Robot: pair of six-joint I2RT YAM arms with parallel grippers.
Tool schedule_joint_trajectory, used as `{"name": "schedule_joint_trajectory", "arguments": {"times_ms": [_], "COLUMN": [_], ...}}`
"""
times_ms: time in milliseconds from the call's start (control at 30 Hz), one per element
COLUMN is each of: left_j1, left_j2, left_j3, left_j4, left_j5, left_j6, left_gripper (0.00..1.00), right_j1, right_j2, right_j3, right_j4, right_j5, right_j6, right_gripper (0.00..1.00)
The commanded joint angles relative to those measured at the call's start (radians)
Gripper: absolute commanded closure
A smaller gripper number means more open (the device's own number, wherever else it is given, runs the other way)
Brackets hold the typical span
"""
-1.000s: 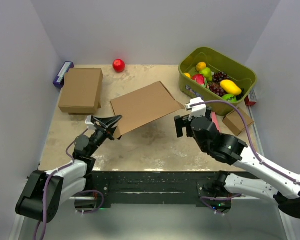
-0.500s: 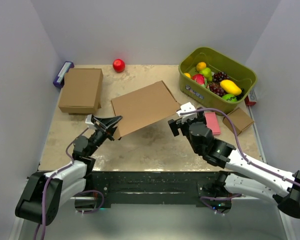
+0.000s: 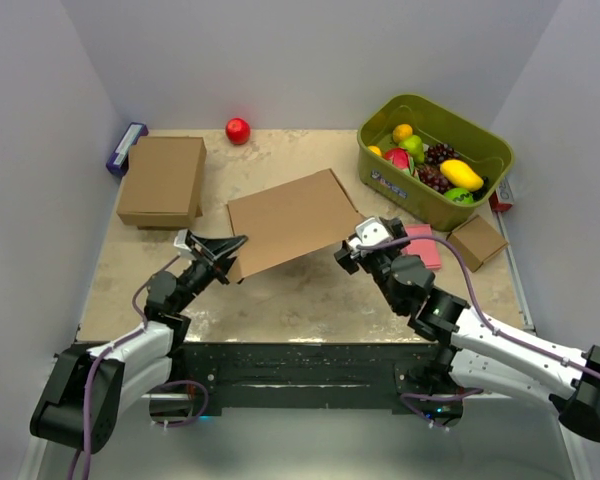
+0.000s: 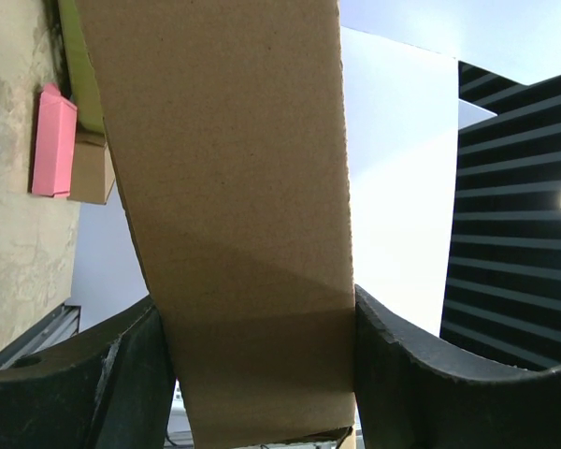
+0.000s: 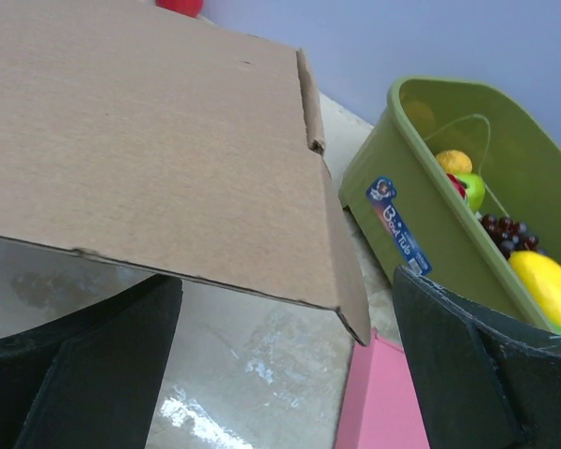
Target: Fold the paper box
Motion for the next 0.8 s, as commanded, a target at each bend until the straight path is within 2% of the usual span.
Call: {"name": "schedule_joint_trajectory", "arguments": {"times_ms": [0,133,300,500,667,700,767], "left_j1": [0.003,0.003,0.003,0.003,0.007,0.008,0.016], "left_j2": [-0.015,-0.003,0.037,0.087,0.149,0.158,0.193], "left_j3": [-0.185,-0.187,-0.19,-0.162,-0.132,-0.128,-0.118], "left_j4": [0.034,0.011,0.017,0.006,0.019,0.035,0.052], "left_j5": [0.065,0.105,0.142,0.168,0.185,0.188,0.204], "left_j6": [-0.221,-0.194,-0.174,-0.14,-0.118,-0.115,-0.109], "left_gripper": [0.68,0.66,0.61,0.5,0.43,0.38,0.34], "right_j1": [-0.001,-0.001,0.001,0.004,0.007,0.007,0.007], "right_j2": [-0.003,-0.017,-0.036,-0.014,0.013,0.019,0.032], "right_j3": [-0.025,-0.03,-0.018,0.022,0.048,0.05,0.062], "right_j4": [0.141,0.132,0.069,-0.072,-0.126,-0.132,-0.155], "right_j5": [-0.074,-0.125,-0.209,-0.295,-0.327,-0.332,-0.335], "right_j6": [-0.093,-0.089,-0.038,0.08,0.146,0.151,0.171], "right_gripper": [0.05,0.14,0.38,0.58,0.61,0.61,0.62]}}
